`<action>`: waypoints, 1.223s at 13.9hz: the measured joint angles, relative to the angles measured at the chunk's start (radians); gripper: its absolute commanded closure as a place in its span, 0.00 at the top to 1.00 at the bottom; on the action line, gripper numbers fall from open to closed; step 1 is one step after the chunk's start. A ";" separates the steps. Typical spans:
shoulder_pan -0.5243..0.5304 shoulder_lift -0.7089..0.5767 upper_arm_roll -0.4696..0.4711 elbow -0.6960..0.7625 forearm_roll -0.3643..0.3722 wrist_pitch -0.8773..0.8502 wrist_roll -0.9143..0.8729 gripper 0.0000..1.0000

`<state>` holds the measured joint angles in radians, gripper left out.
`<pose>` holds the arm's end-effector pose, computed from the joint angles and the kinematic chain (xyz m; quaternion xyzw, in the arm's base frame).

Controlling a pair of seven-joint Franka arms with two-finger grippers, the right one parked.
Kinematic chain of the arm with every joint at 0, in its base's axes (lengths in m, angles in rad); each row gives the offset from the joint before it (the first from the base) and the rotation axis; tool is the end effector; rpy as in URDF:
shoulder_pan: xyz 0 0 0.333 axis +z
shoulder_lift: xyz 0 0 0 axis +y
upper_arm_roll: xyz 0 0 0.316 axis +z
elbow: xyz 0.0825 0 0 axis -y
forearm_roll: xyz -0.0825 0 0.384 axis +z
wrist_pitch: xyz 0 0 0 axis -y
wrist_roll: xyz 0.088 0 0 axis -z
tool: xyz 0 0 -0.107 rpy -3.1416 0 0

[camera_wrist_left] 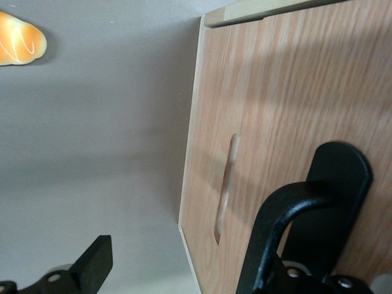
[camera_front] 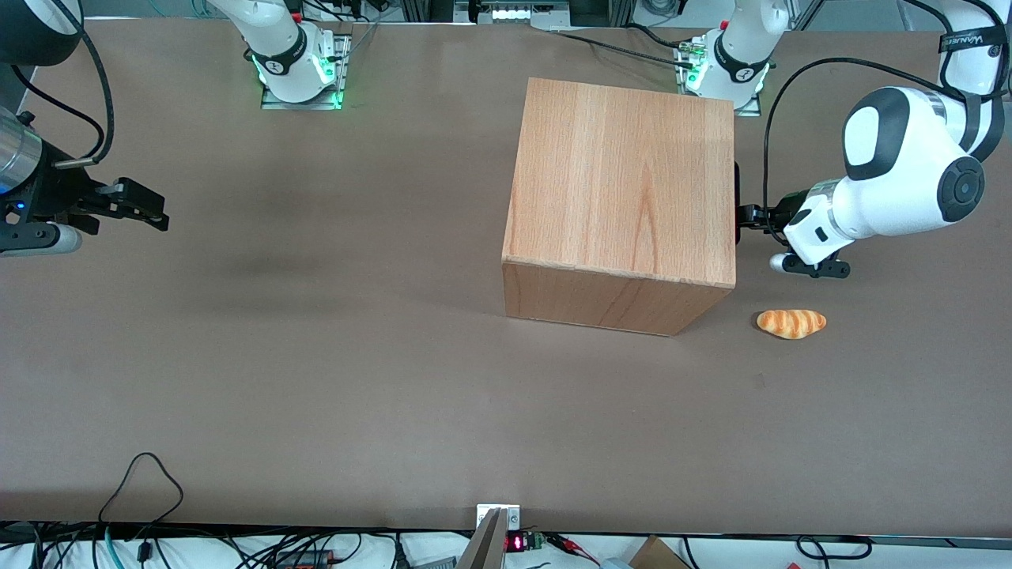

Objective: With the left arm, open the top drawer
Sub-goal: 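Pull the handle with the left gripper, sliding the drawer out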

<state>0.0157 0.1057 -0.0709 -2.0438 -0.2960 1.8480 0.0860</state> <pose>0.5340 -0.0520 0.3725 0.9792 -0.0083 -0.1465 0.1401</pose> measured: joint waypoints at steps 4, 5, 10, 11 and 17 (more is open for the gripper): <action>0.034 -0.005 0.008 0.001 0.032 -0.002 0.011 1.00; 0.044 -0.005 0.010 0.001 0.035 -0.002 0.017 1.00; 0.085 -0.007 0.012 0.004 0.054 -0.004 0.021 1.00; 0.095 -0.007 0.013 0.006 0.062 -0.005 0.023 1.00; 0.145 -0.007 0.015 0.018 0.115 -0.008 0.030 1.00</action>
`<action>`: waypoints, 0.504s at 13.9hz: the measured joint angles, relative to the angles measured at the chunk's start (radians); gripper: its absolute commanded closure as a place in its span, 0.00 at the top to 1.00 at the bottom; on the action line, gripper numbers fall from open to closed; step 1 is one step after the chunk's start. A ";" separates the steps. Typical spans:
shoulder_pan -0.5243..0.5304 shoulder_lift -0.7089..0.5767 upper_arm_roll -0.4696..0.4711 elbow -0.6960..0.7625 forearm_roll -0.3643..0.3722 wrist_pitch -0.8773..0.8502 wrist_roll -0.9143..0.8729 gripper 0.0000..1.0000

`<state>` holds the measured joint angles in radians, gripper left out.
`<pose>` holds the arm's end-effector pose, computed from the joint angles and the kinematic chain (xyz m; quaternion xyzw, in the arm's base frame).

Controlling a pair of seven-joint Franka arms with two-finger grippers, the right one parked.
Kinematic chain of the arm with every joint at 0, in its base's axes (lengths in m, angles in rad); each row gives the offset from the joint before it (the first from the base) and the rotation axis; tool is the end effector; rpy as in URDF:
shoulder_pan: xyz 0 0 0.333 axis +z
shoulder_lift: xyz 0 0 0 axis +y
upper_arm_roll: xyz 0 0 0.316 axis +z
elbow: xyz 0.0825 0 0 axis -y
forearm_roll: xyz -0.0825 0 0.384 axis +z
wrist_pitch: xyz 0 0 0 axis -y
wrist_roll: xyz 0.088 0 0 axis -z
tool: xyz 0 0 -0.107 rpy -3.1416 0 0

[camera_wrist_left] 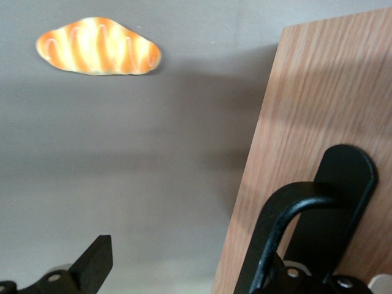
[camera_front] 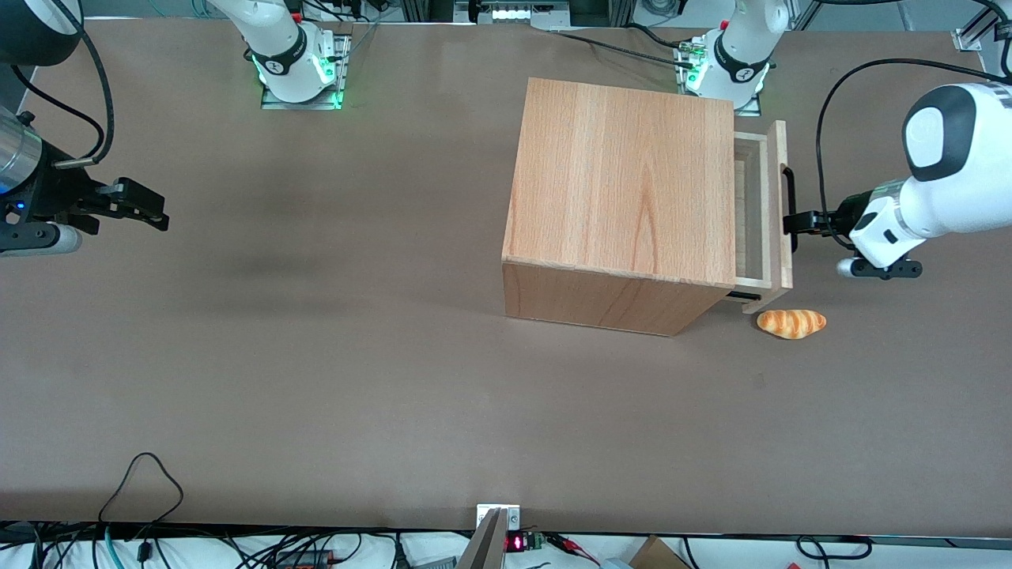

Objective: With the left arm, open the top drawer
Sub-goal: 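Pull the handle with the left gripper, sliding the drawer out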

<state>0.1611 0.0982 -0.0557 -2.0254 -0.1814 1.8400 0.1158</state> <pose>0.5369 0.0427 0.3819 0.9858 0.0308 -0.1304 0.1008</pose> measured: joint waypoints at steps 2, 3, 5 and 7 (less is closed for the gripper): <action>0.025 0.000 0.001 0.005 0.018 0.000 0.004 1.00; 0.040 0.000 0.001 0.008 0.026 0.000 0.005 1.00; 0.066 0.000 0.001 0.013 0.046 0.003 0.005 1.00; 0.091 0.000 0.002 0.020 0.074 0.009 0.003 1.00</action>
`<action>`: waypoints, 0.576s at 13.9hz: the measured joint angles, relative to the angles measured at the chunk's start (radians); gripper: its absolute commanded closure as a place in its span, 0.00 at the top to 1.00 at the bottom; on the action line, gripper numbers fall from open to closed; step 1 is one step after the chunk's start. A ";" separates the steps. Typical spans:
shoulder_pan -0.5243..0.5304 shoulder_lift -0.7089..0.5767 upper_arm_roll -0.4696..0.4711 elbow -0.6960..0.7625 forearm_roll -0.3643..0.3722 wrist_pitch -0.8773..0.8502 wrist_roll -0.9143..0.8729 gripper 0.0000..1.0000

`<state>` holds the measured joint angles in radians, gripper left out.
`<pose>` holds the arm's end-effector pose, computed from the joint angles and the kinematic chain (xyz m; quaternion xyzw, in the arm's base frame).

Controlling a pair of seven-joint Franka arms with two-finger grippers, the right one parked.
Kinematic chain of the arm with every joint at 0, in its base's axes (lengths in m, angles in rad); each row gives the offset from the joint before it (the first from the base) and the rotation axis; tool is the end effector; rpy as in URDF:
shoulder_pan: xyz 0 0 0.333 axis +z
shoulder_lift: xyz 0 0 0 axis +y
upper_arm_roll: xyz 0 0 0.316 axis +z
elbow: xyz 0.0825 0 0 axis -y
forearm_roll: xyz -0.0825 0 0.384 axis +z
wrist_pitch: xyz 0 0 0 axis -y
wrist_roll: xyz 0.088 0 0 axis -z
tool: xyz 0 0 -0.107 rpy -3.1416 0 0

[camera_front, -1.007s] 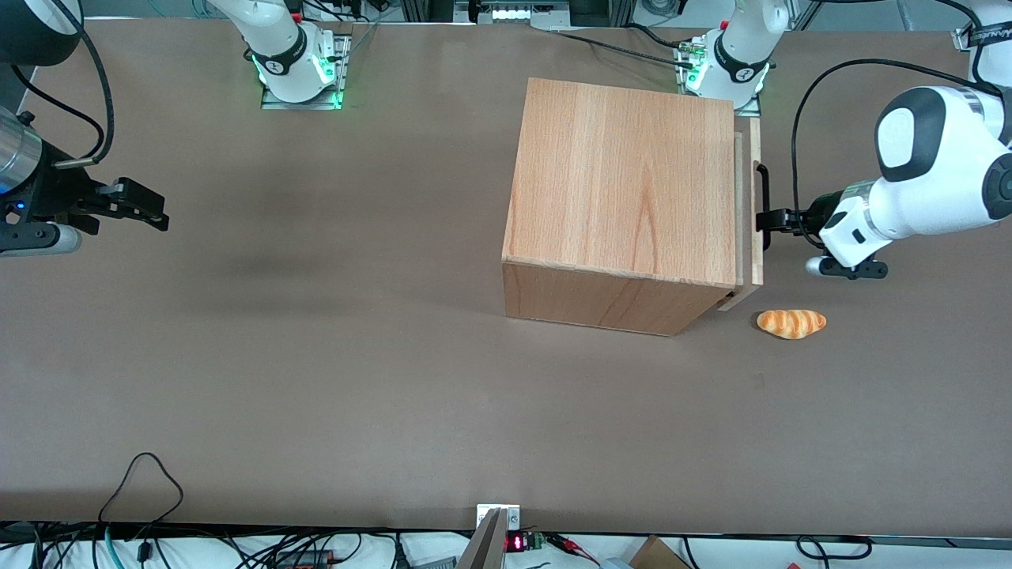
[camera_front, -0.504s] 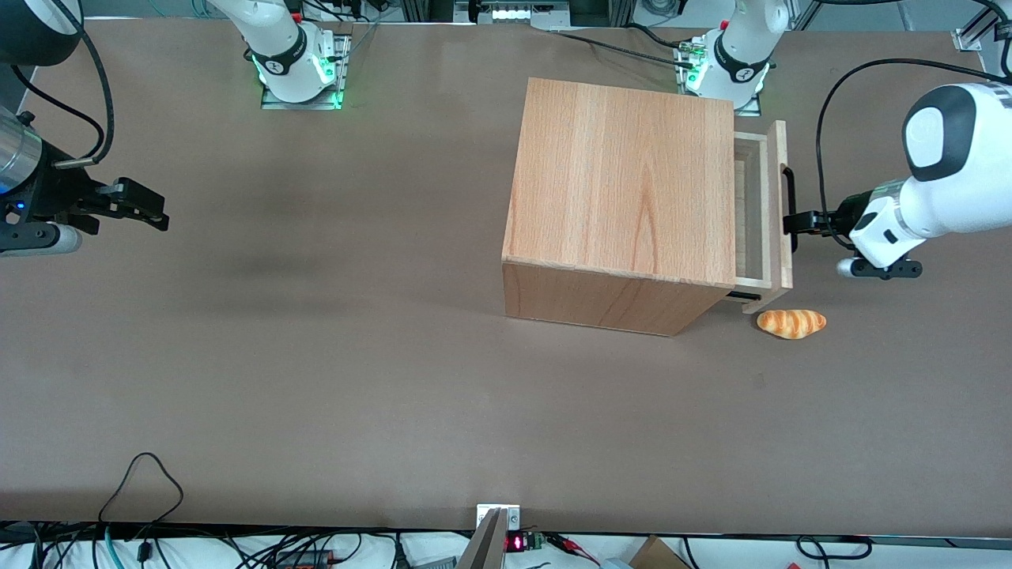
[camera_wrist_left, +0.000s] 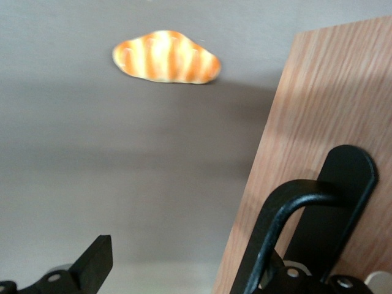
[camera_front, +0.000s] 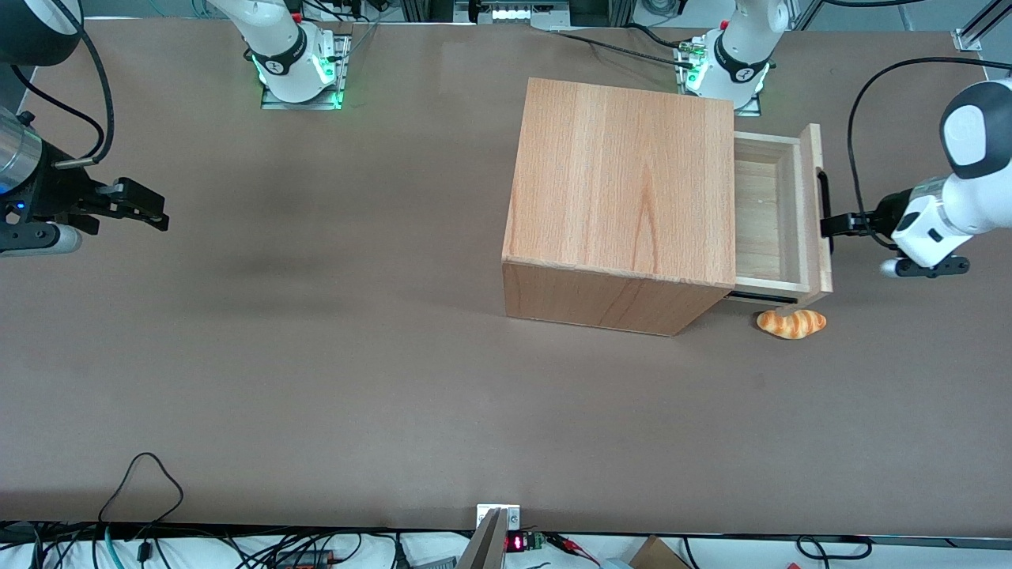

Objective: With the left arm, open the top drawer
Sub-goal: 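Pull the handle with the left gripper, sliding the drawer out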

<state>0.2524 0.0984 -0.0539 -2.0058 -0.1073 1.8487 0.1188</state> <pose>0.5350 0.0995 0.3899 0.9887 0.0604 -0.1174 0.0714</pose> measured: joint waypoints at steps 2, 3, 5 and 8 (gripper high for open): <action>0.020 0.000 0.000 0.004 0.025 0.007 -0.002 1.00; 0.028 0.000 0.000 0.006 0.031 0.009 -0.003 1.00; 0.044 0.000 0.000 0.007 0.037 0.014 -0.004 1.00; 0.071 0.000 0.000 0.009 0.048 0.014 -0.007 1.00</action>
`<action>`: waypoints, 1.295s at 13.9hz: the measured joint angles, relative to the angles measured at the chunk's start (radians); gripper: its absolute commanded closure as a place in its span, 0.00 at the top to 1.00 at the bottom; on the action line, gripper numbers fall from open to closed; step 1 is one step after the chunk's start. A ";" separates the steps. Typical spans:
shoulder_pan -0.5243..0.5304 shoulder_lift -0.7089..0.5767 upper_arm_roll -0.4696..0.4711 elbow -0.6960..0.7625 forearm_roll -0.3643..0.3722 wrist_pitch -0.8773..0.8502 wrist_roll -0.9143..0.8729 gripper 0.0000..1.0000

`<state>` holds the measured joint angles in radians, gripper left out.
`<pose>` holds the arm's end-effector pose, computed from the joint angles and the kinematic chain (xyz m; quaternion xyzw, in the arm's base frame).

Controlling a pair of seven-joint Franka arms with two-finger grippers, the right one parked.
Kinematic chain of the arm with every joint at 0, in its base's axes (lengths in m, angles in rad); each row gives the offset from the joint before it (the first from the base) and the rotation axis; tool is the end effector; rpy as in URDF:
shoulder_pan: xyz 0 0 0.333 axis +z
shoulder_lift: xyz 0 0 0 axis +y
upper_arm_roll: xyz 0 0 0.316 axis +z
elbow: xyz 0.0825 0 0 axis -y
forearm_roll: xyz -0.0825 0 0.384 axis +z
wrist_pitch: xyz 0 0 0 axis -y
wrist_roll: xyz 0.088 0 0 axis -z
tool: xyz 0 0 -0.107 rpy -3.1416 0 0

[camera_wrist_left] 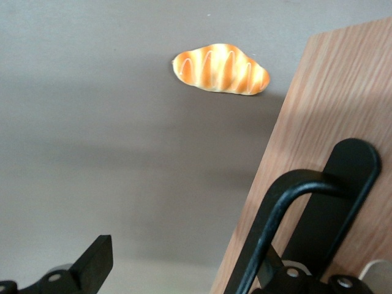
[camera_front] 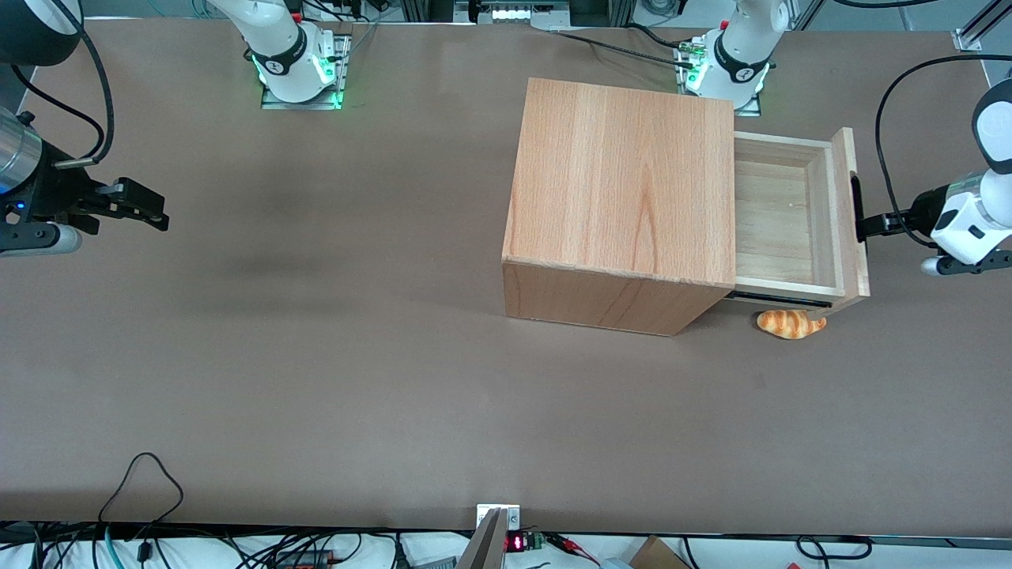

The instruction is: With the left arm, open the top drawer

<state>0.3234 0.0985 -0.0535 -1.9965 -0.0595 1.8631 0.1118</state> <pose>0.5293 0.1422 0.3944 0.9888 0.0900 -0.1078 0.0513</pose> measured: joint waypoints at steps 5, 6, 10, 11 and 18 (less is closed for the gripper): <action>0.022 0.000 0.000 0.007 0.000 0.000 -0.008 1.00; 0.022 0.000 -0.001 0.018 0.000 0.000 -0.010 1.00; 0.023 0.000 -0.003 0.107 0.000 -0.031 -0.016 1.00; 0.023 0.000 -0.003 0.130 0.000 -0.040 -0.017 1.00; 0.019 -0.001 -0.046 0.304 0.000 -0.151 -0.035 1.00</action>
<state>0.3420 0.0979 -0.0992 -1.6928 -0.0592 1.7117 0.0773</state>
